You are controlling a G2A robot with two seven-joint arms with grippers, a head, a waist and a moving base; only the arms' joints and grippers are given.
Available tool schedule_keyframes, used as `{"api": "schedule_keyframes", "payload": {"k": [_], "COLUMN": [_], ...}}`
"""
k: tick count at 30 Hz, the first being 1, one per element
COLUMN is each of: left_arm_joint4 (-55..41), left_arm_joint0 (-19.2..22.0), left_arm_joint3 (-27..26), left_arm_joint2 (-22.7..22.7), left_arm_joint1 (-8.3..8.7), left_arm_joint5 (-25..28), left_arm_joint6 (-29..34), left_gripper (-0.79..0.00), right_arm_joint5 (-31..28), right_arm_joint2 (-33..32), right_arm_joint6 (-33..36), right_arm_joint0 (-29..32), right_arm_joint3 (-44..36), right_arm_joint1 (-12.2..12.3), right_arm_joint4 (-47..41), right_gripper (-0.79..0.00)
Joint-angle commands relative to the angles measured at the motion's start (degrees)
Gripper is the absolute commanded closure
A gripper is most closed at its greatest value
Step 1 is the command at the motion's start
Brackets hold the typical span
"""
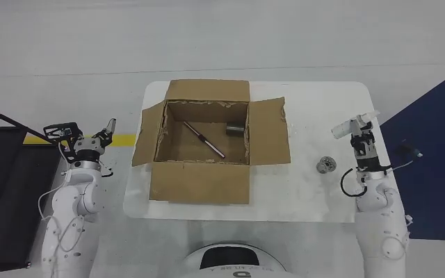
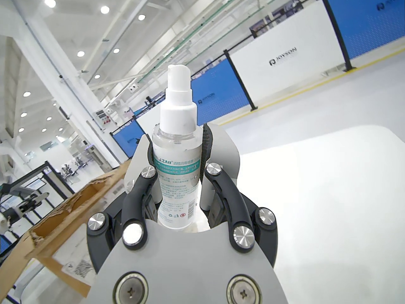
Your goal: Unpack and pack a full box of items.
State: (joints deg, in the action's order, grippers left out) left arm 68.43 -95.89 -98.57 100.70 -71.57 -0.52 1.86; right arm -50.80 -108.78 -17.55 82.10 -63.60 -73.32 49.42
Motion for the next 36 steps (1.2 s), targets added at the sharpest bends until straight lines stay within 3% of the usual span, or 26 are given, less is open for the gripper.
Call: {"api": "schedule_keyframes", "payload": {"k": [1,8,18,23,26,29,36], "left_arm_joint4": [0.0,0.0,0.0,0.0,0.0,0.0,0.0], "left_arm_joint0": [0.0,0.0,0.0,0.0,0.0,0.0,0.0], "left_arm_joint3": [0.0,0.0,0.0,0.0,0.0,0.0,0.0], "left_arm_joint2": [0.0,0.0,0.0,0.0,0.0,0.0,0.0], "left_arm_joint1": [0.00,0.00,0.00,0.00,0.00,0.00,0.00], "left_arm_joint5": [0.0,0.0,0.0,0.0,0.0,0.0,0.0], "left_arm_joint6": [0.0,0.0,0.0,0.0,0.0,0.0,0.0], "left_gripper": [-0.785,-0.785,-0.785,-0.785,-0.785,-0.785,-0.785], "right_arm_joint5": [1.9,6.1,6.7,6.6,1.1,-0.8,9.8], "right_arm_joint2": [0.7,2.3,3.4,4.4,4.0,2.7,2.2], "right_arm_joint6": [-0.4,-7.8,-16.1,-19.5,-22.3,-23.5,-18.4], "right_arm_joint0": [-3.9,-9.4,-11.1,-11.1,-10.0,-8.0,-5.1], "right_arm_joint3": [7.2,20.0,26.4,27.0,25.2,21.3,15.8], "right_arm_joint1": [0.2,0.7,1.7,1.9,2.2,2.7,2.8], "right_arm_joint4": [2.2,9.9,15.4,16.8,15.3,14.1,14.4], "right_gripper": [0.000,0.000,0.000,0.000,0.000,0.000,0.000]}}
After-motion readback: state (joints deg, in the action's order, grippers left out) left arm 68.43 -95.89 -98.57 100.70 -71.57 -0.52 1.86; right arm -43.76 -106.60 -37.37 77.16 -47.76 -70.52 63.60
